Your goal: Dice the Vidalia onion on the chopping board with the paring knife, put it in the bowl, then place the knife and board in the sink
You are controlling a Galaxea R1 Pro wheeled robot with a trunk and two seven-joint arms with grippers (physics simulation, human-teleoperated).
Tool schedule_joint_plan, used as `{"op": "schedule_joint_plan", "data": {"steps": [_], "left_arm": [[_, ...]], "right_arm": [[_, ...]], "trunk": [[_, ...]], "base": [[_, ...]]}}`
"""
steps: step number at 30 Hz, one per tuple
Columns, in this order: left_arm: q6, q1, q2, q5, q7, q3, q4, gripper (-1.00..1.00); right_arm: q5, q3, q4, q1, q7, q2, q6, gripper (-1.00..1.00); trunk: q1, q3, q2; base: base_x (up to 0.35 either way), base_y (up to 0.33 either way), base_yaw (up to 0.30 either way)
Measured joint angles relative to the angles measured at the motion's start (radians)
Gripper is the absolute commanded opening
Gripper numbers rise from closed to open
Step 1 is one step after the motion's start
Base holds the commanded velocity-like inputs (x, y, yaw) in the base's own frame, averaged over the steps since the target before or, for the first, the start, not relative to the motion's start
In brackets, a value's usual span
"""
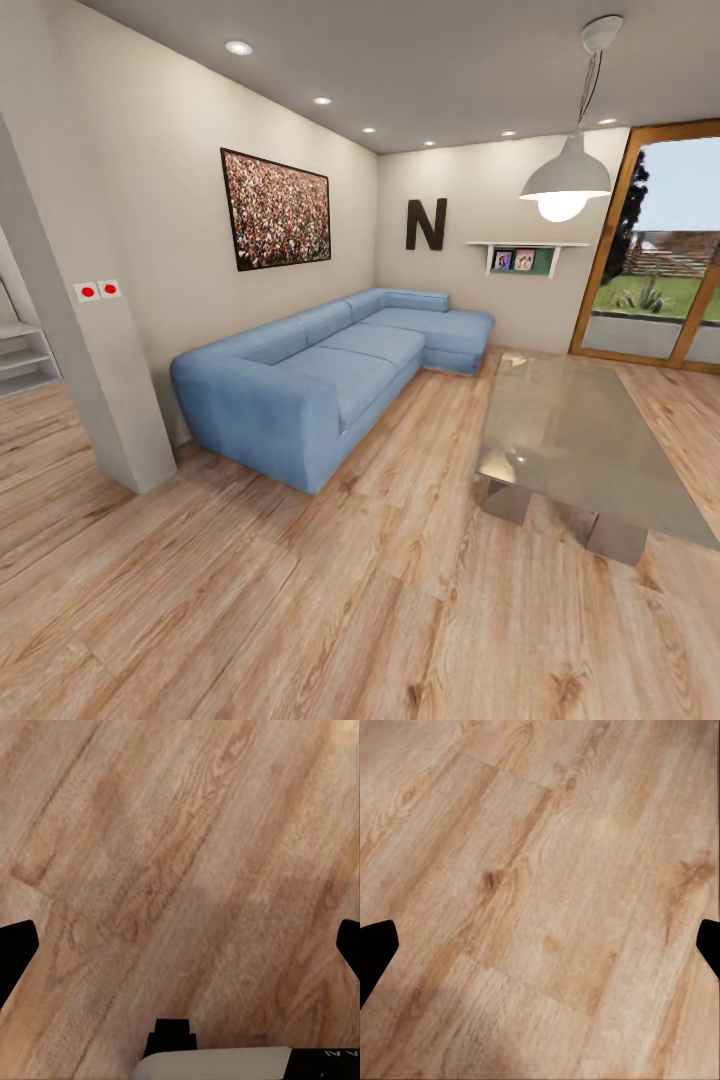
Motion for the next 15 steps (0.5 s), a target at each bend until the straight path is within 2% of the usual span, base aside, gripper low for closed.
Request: {"op": "schedule_joint_plan", "data": {"steps": [4,8,15], "left_arm": [[-0.058,0.0,0.0,0.0,0.001,0.001,0.038,1.0],[-0.12,0.0,0.0,0.002,0.001,0.001,0.081,1.0],[-0.142,0.0,0.006,0.002,0.001,0.001,0.109,1.0]], "right_arm": [[-0.001,0.001,0.007,0.0,0.001,-0.002,-0.068,1.0],[-0.001,0.002,0.012,0.0,0.002,-0.002,-0.091,1.0],[-0.001,0.003,0.013,0.0,0.001,-0.002,-0.099,1.0]], "trunk": [[0.0,0.0,0.0],[0.0,0.0,0.0],[0.0,0.0,0.0]], "base": [[0.0,0.0,0.0],[0.0,0.0,0.0],[0.0,0.0,0.0]]}}
